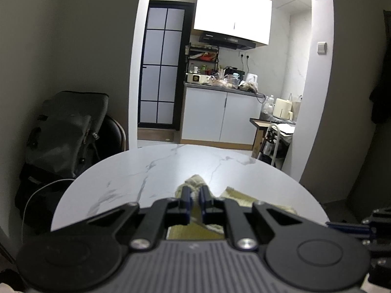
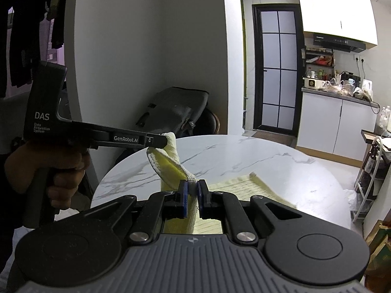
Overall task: Fold towel
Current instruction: 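Lift the grasped towel edge upward with both grippers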
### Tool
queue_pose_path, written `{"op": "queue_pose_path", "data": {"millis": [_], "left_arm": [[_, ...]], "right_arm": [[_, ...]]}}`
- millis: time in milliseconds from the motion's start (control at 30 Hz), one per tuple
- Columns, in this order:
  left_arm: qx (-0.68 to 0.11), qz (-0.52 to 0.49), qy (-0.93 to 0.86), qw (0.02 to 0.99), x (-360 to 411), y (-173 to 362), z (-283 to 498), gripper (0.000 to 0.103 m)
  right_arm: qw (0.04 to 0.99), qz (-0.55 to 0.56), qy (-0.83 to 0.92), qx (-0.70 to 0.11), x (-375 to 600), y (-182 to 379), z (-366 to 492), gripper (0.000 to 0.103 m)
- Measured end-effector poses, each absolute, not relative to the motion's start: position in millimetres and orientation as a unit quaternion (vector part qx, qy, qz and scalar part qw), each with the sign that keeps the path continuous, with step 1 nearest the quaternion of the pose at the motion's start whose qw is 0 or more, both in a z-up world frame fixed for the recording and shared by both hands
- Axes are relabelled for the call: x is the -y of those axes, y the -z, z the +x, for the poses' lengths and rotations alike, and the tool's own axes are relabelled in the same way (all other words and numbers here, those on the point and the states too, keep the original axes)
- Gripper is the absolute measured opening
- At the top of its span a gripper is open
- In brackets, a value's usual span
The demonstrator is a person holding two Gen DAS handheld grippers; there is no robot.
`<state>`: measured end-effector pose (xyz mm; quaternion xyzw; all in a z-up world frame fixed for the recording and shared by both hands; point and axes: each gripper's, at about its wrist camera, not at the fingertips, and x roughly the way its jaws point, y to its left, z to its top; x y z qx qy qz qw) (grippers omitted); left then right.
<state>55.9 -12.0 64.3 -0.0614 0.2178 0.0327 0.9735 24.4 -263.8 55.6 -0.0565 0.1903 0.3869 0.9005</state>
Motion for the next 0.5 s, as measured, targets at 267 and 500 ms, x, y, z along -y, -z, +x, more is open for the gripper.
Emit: {"op": "queue_pose_path", "data": {"millis": [267,500], "left_arm": [[-0.218,-0.057,-0.027,0.974,19,-71,77,0.008],[-0.219,-0.053,-0.022,0.974,26,-76,98,0.008]], "right_arm": [[0.905,-0.049,-0.380,-0.187,274,-62,45,0.009],[0.908,-0.042,-0.373,-0.185,283,-65,64,0.009]]}}
